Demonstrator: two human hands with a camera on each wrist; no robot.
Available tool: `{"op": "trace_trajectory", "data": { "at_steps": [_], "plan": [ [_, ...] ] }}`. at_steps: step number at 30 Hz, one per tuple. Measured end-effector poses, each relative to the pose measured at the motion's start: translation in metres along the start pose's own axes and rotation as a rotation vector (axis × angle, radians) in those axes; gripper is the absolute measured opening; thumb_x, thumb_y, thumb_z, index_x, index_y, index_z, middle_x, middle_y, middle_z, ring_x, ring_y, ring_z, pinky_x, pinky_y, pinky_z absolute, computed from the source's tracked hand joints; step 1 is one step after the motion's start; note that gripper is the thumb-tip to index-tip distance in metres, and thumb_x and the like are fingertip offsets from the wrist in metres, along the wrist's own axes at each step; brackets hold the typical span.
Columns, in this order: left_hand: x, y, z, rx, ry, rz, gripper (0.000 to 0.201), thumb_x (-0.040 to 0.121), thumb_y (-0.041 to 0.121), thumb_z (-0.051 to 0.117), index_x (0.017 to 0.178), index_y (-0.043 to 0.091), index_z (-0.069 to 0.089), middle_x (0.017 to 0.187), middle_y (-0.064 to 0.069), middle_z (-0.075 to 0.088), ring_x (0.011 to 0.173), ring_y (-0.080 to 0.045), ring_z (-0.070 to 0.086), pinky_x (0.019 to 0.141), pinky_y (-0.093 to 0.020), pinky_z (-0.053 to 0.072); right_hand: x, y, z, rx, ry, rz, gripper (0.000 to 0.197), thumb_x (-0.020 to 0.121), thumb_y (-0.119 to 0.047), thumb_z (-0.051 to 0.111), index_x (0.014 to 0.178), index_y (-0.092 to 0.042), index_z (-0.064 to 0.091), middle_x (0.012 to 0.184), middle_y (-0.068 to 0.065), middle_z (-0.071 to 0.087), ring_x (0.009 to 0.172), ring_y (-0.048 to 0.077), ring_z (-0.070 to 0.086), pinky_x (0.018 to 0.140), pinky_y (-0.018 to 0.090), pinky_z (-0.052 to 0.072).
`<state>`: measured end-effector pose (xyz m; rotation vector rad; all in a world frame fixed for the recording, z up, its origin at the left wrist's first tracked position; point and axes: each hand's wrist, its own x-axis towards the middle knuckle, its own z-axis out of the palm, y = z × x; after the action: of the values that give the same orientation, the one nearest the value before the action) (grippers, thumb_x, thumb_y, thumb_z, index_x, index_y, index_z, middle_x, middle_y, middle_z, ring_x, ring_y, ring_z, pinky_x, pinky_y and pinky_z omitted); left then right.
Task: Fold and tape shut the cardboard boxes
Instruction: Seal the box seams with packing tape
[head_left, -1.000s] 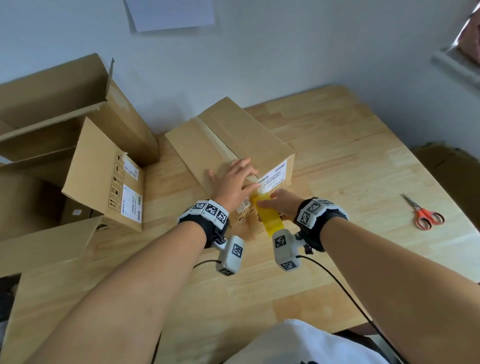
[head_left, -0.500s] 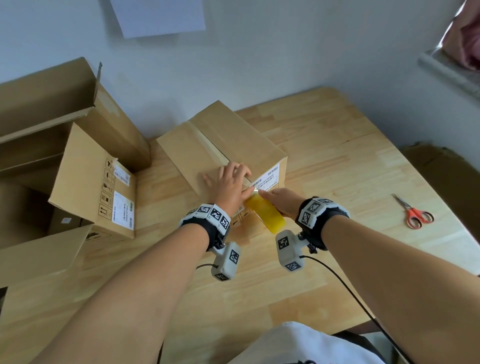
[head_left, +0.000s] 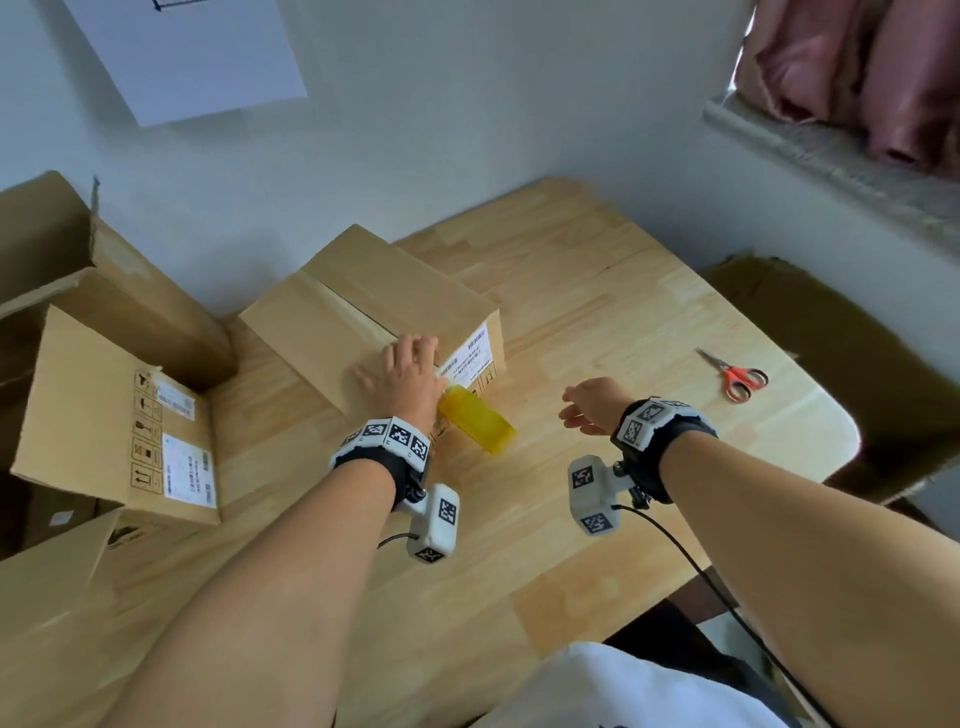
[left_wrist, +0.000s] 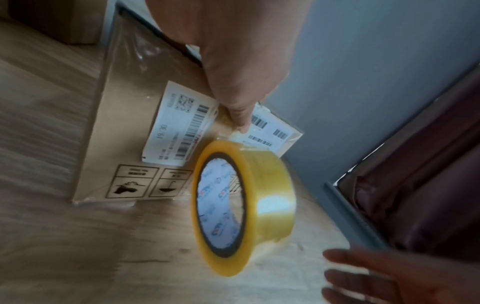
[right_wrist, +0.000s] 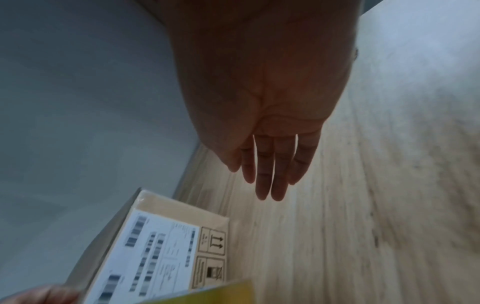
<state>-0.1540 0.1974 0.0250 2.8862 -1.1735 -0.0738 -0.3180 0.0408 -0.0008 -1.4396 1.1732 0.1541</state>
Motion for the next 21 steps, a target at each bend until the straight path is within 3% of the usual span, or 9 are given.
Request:
{"op": "trace_trajectory", "data": {
  "at_steps": [2, 6, 8, 9, 10, 12, 17, 21],
  "plan": [
    [0.003, 0.005, 0.001, -0.016, 0.004, -0.025, 0.041, 0.088, 0.029, 0.061, 0.123, 0.023, 0.040, 0.135, -0.003, 0.036, 0.126, -0.023, 0.032, 0.103, -0.062, 0.031, -0.001, 0.013, -0.012, -0.015, 0.046, 0.008, 0.016, 0.099, -0.014, 0.042, 0.097, -0.005, 0.055, 0.085, 0.009, 0.064, 0.077, 0.021, 0.059, 0.063, 0.027, 0.047],
    [0.011, 0.017, 0.004, 0.010, -0.017, -0.057, 0.047, 0.085, 0.013, 0.062, 0.121, 0.017, 0.033, 0.134, -0.010, 0.034, 0.118, -0.025, 0.033, 0.096, -0.047, 0.041, 0.001, 0.036, -0.034, -0.033, 0.119, 0.085, 0.011, 0.097, -0.008, 0.043, 0.089, -0.006, 0.050, 0.076, 0.002, 0.052, 0.065, 0.014, 0.051, 0.057, 0.020, 0.041],
    [0.015, 0.024, 0.004, 0.065, -0.041, -0.075, 0.049, 0.084, 0.008, 0.060, 0.120, 0.016, 0.028, 0.132, -0.012, 0.033, 0.116, -0.026, 0.034, 0.092, -0.046, 0.044, 0.006, 0.044, -0.048, -0.099, 0.231, 0.090, 0.023, 0.099, -0.007, 0.037, 0.079, -0.003, 0.049, 0.079, 0.007, 0.049, 0.068, 0.017, 0.050, 0.067, 0.025, 0.041],
    [0.016, 0.028, 0.003, 0.087, -0.058, -0.097, 0.047, 0.083, 0.006, 0.058, 0.118, 0.016, 0.027, 0.132, -0.011, 0.032, 0.116, -0.027, 0.034, 0.091, -0.047, 0.045, 0.009, 0.044, -0.056, -0.163, 0.284, 0.083, 0.023, 0.100, -0.008, 0.035, 0.087, -0.002, 0.053, 0.089, 0.011, 0.054, 0.078, 0.020, 0.054, 0.075, 0.028, 0.042],
    [0.017, 0.033, 0.002, 0.108, -0.079, -0.122, 0.046, 0.083, 0.004, 0.056, 0.118, 0.016, 0.027, 0.131, -0.011, 0.031, 0.117, -0.027, 0.034, 0.090, -0.047, 0.046, 0.012, 0.046, -0.063, -0.218, 0.336, 0.072, 0.023, 0.100, -0.011, 0.035, 0.105, -0.001, 0.055, 0.107, 0.014, 0.056, 0.096, 0.026, 0.057, 0.085, 0.032, 0.042],
    [0.017, 0.043, -0.001, 0.152, -0.121, -0.163, 0.046, 0.082, 0.002, 0.054, 0.119, 0.015, 0.028, 0.131, -0.011, 0.030, 0.121, -0.030, 0.033, 0.088, -0.049, 0.047, 0.018, 0.050, -0.077, -0.287, 0.418, 0.077, 0.035, 0.100, -0.013, 0.036, 0.132, -0.002, 0.042, 0.136, 0.019, 0.041, 0.121, 0.034, 0.046, 0.099, 0.039, 0.037],
    [0.021, 0.062, -0.006, 0.220, -0.209, -0.251, 0.058, 0.081, 0.001, 0.061, 0.127, 0.014, 0.027, 0.138, -0.012, 0.025, 0.133, -0.038, 0.023, 0.089, -0.052, 0.046, 0.033, 0.059, -0.115, -0.414, 0.476, 0.124, 0.045, 0.097, -0.019, 0.039, 0.140, -0.009, 0.035, 0.148, 0.017, 0.025, 0.134, 0.037, 0.028, 0.108, 0.045, 0.029],
    [0.025, 0.065, -0.004, 0.220, -0.221, -0.287, 0.061, 0.080, 0.002, 0.064, 0.127, 0.014, 0.027, 0.139, -0.012, 0.025, 0.132, -0.037, 0.026, 0.091, -0.053, 0.045, 0.044, 0.074, -0.143, -0.397, 0.515, 0.140, 0.052, 0.091, -0.005, 0.042, 0.140, -0.002, 0.029, 0.148, 0.019, 0.023, 0.136, 0.034, 0.025, 0.109, 0.043, 0.026]
  ]
}}
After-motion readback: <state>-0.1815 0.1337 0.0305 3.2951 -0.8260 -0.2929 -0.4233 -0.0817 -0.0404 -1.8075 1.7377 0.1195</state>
